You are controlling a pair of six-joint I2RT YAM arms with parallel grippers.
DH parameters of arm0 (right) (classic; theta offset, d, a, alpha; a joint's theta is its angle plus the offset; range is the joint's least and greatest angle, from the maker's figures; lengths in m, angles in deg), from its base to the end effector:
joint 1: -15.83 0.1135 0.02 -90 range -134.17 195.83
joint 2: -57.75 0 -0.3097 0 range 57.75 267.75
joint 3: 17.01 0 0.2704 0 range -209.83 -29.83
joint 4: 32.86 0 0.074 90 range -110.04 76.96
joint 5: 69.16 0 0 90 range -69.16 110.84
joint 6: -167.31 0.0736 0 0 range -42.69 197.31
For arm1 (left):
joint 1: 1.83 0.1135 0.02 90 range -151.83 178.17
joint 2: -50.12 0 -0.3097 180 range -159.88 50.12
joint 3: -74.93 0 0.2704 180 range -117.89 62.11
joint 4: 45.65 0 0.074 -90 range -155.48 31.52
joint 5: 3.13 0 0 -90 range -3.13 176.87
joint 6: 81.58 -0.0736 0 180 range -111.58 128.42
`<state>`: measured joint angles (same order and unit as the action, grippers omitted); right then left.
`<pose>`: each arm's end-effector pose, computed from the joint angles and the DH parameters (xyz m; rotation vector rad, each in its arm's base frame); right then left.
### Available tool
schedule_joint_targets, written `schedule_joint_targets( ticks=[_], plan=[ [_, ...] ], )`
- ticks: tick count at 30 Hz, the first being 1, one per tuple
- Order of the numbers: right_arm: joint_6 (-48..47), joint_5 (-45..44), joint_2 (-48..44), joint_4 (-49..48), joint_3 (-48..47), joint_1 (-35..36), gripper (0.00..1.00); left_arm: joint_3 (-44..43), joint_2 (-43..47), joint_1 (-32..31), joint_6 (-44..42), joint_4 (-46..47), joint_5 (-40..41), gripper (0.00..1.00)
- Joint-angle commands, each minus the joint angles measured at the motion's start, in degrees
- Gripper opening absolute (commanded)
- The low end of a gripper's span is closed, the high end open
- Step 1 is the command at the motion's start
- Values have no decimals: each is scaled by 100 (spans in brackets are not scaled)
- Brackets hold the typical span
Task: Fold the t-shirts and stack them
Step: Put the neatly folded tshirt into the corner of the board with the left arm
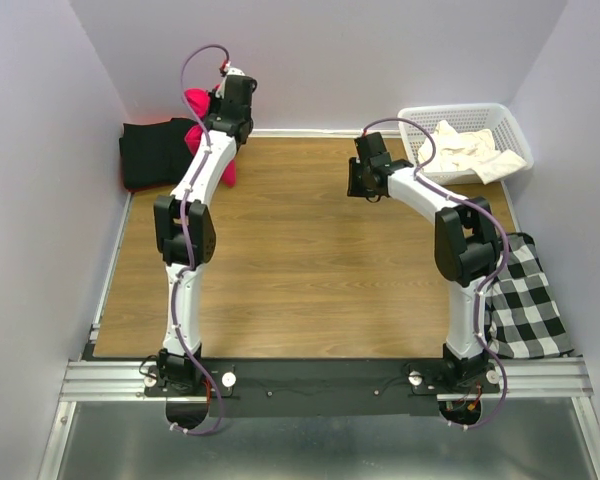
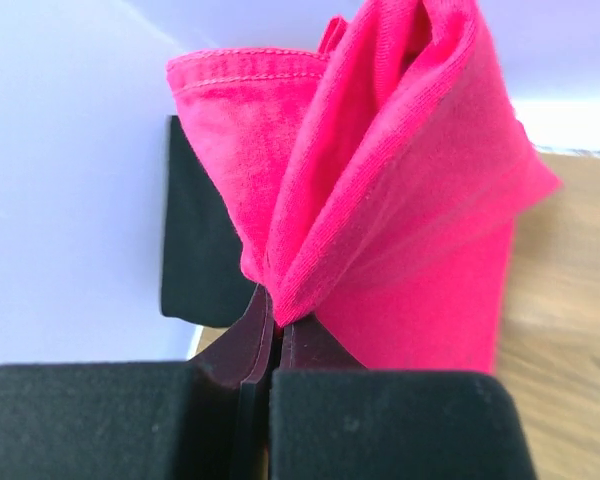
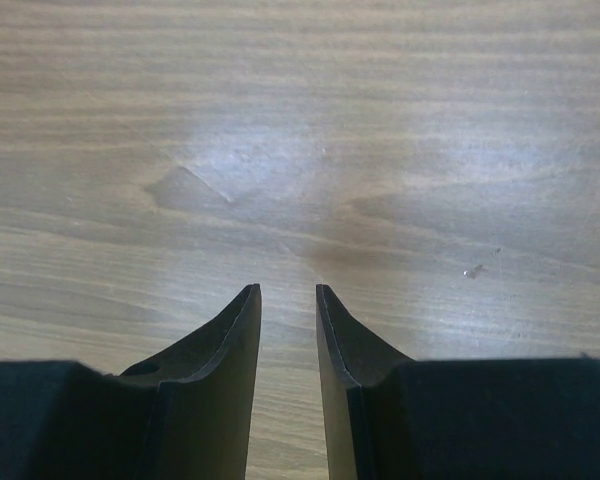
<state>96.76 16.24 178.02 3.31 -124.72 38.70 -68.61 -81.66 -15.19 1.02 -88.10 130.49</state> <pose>0.4973 0.2034 0.2114 -0.0358 2.4316 0.2395 0.5960 -0.0894 0.3346 -0.0867 2.0210 0.7298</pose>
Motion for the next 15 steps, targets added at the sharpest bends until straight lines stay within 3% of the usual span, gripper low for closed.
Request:
schedule_joint_targets(
  ticks=[1, 10, 15],
  plan=[
    [7, 135, -302, 64, 260, 15, 36, -244, 13, 404, 98, 475, 385, 0],
    [121, 310, -241, 81, 305, 24, 36, -130, -137, 1292, 248, 625, -54, 0],
    [183, 425, -206, 99, 243, 24, 36, -277, -365, 1793, 361, 451, -878, 0]
  ],
)
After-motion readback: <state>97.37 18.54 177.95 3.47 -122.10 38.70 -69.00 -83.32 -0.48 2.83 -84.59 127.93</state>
